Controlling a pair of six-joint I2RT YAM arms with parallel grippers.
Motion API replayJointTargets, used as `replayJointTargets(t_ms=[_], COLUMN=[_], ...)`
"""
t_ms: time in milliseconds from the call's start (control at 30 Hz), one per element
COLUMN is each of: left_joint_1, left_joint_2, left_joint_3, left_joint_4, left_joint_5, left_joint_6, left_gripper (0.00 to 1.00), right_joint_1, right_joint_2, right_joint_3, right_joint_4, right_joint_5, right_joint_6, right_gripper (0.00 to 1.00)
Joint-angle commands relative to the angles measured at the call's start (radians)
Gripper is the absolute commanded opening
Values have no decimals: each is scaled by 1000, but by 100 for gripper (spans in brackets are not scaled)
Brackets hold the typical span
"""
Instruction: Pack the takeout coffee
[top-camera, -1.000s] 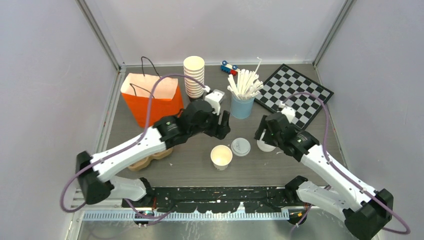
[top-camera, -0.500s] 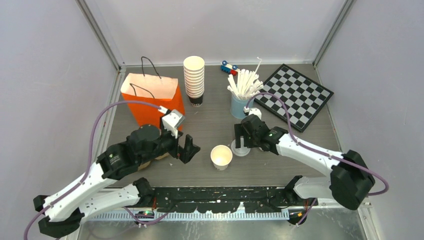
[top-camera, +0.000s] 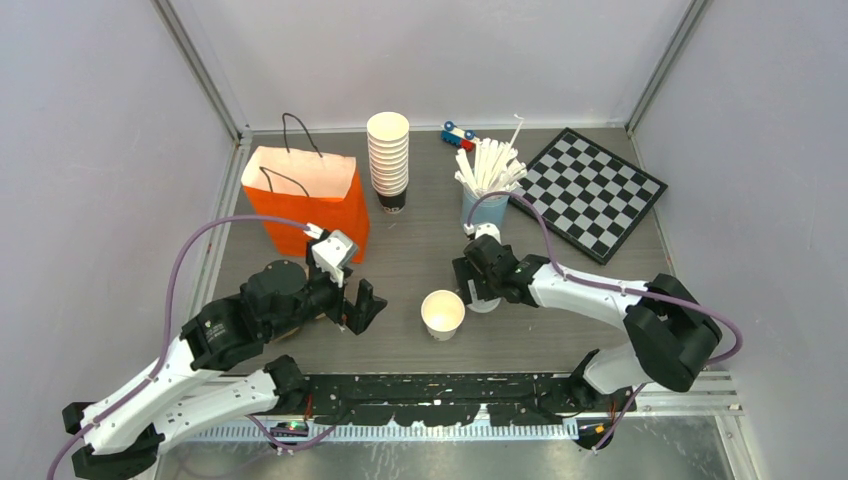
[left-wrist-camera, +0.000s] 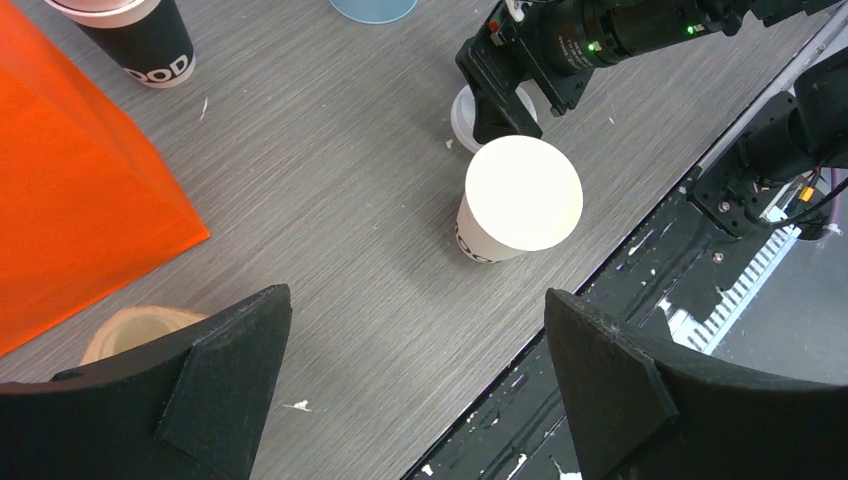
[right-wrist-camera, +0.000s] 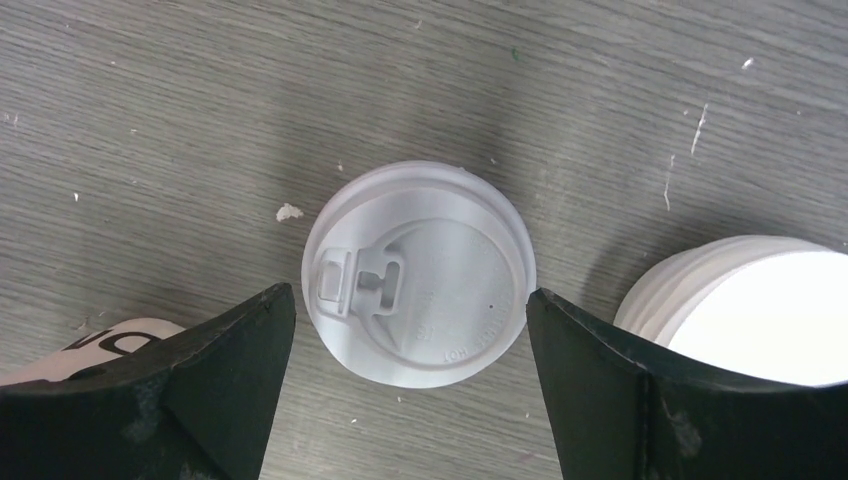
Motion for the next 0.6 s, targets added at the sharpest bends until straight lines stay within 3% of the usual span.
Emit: replayJointTargets(t_ms=[0,167,333,567], left_joint_1=[0,-1,-1,-1], left_joint_2=[-3,-7,-8,4], left_joint_3=[-3,-6,-6,-4], left_joint_4=[3,1,0,-3], left_joint_5=[-20,-33,-41,-66], left_joint_6=[23,24,27,26], left_gripper=[100,100,100,100], right_joint_1=[8,13,18,21], right_joint_2=[17,56,75,3], right_joint_3=[25,37,39,69], right_joint_4=[74,74,69,-24], right_joint_5=[42,54,64,78], right_joint_6=[-34,-39,-32,18], right_gripper=[90,90,83,79])
